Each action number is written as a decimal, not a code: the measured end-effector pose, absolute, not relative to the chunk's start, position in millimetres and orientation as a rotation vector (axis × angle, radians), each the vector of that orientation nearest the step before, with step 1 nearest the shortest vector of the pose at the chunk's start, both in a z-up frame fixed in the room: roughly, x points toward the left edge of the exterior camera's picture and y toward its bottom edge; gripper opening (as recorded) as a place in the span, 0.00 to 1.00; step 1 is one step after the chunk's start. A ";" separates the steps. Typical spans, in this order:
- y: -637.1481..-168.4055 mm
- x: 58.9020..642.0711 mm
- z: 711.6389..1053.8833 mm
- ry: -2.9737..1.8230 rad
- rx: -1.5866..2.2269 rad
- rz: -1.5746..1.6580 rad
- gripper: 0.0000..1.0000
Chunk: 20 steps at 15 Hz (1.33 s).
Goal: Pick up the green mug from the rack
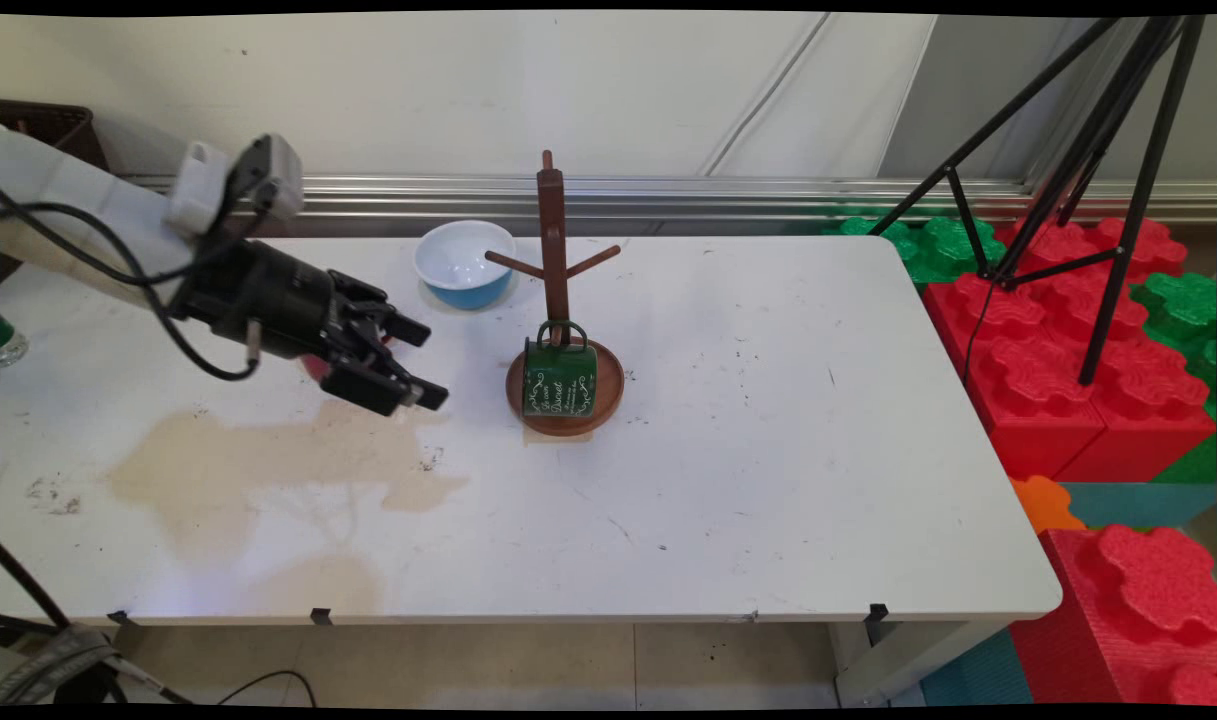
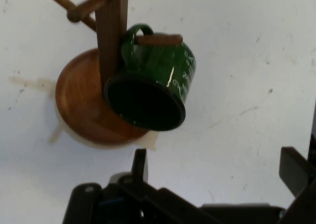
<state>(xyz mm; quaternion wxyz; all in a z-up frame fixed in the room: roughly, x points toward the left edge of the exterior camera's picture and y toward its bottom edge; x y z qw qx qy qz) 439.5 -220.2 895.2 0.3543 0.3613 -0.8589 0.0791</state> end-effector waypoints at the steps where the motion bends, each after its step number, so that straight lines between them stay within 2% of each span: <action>1: -221.4 436.0 889.6 -2.212 0.951 0.197 1.00; 20: -246.4 391.9 824.9 -2.053 1.102 0.163 1.00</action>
